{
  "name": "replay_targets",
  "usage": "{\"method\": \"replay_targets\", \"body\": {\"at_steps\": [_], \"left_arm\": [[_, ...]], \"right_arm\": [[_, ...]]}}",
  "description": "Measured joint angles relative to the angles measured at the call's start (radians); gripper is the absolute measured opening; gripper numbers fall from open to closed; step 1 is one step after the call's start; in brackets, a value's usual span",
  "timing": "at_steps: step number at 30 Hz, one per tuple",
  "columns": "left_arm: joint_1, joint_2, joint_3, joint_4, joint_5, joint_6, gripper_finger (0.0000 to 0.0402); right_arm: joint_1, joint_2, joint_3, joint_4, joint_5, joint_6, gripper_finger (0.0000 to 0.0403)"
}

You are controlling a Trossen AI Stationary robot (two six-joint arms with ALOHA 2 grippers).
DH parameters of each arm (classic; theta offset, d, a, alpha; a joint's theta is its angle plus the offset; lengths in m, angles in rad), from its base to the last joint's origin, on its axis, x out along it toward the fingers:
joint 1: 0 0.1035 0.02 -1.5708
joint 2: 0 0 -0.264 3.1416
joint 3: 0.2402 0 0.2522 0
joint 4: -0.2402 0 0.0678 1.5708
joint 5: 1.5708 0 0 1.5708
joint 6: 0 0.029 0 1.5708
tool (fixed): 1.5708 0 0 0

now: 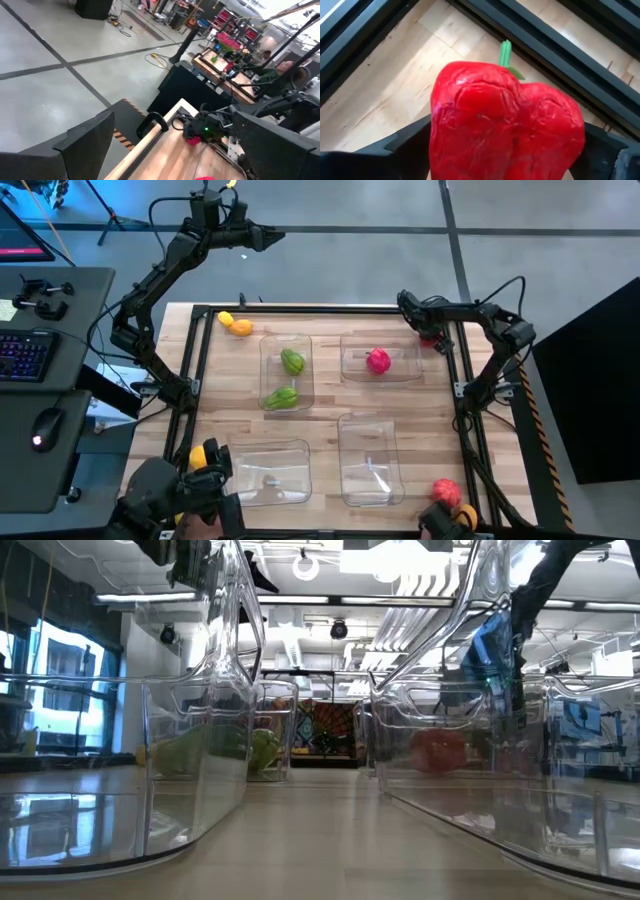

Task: Sort produce into baskets
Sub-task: Put the top red bell pepper into the top right transparent bin

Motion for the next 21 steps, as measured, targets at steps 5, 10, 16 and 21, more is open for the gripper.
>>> {"method": "replay_targets", "body": {"at_steps": [5,10,16,21], "left_arm": [[0.0,0.0,0.0,0.025,0.024,0.012,0.039],[0.008,-0.003,0.0,0.17,0.212,-0.052,0.039],[0.01,-0.023,0.0,0.347,0.29,-0.167,0.039],[-0.006,-0.047,0.0,0.352,0.29,-0.185,0.039]], "right_arm": [[-0.008,0.0,0.002,-0.013,-0.014,-0.021,0.0308],[0.001,-0.012,0.002,-0.082,-0.029,-0.124,0.0228],[0.121,-0.147,-0.003,-0.143,0.004,-0.282,0.0228],[0.269,-0.341,-0.003,-0.178,0.114,-0.235,0.0228]]}}
